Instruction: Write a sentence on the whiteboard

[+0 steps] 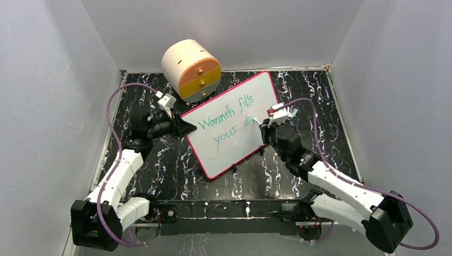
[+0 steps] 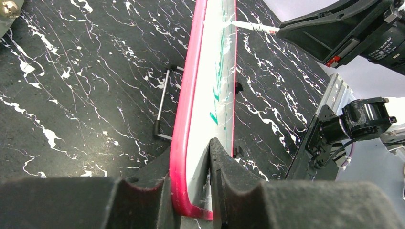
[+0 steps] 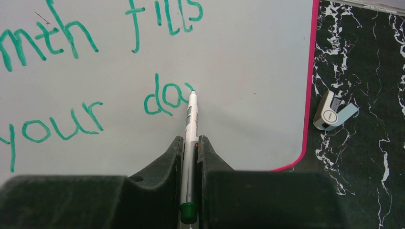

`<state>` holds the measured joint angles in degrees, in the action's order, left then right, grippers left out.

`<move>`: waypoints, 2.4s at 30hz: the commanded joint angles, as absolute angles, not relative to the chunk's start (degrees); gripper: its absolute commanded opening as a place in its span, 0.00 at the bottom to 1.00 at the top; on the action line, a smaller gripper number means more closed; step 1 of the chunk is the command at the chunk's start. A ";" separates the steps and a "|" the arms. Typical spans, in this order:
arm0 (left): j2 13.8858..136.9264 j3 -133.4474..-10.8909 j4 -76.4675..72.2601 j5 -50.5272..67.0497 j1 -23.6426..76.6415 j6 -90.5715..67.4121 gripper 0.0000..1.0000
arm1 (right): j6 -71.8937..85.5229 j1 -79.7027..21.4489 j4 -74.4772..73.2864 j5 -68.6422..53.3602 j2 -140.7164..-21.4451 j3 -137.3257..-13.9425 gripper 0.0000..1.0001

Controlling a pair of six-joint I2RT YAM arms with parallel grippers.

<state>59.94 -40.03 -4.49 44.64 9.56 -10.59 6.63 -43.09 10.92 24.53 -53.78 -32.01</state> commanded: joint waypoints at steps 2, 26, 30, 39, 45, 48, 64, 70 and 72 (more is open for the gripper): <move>62.84 -36.79 5.82 36.64 10.88 -0.91 0.00 | 8.43 -42.73 8.61 26.40 -52.41 -31.15 0.00; 63.01 -36.87 5.80 36.65 10.83 -0.96 0.00 | 5.72 -41.40 15.10 26.40 -52.69 -33.11 0.00; 63.10 -36.88 5.80 36.82 10.89 -0.96 0.00 | 5.42 -41.23 15.94 26.19 -52.98 -33.37 0.00; 63.11 -36.90 5.80 36.88 10.83 -0.90 0.00 | 5.06 -40.88 17.04 25.54 -53.49 -34.05 0.00; 63.03 -36.77 5.78 36.83 10.87 -0.94 0.00 | 5.09 -40.86 17.23 25.31 -53.57 -34.04 0.00; 63.02 -36.80 5.80 36.83 10.89 -0.94 0.00 | 5.15 -40.73 17.14 25.36 -53.94 -33.94 0.00; 62.84 -36.82 5.89 36.83 10.90 -0.95 0.00 | 8.81 -40.57 7.14 20.89 -53.40 -34.48 0.00; 62.76 -36.78 5.94 36.71 10.90 -0.88 0.00 | 9.72 -40.52 2.77 19.08 -52.84 -35.53 0.00; 62.75 -36.83 5.89 36.65 10.88 -0.88 0.00 | 9.91 -40.56 1.81 18.50 -52.91 -35.62 0.00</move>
<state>59.94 -40.05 -4.47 44.75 9.58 -10.55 8.34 -40.51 5.30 21.67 -53.23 -33.28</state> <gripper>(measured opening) 0.197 0.177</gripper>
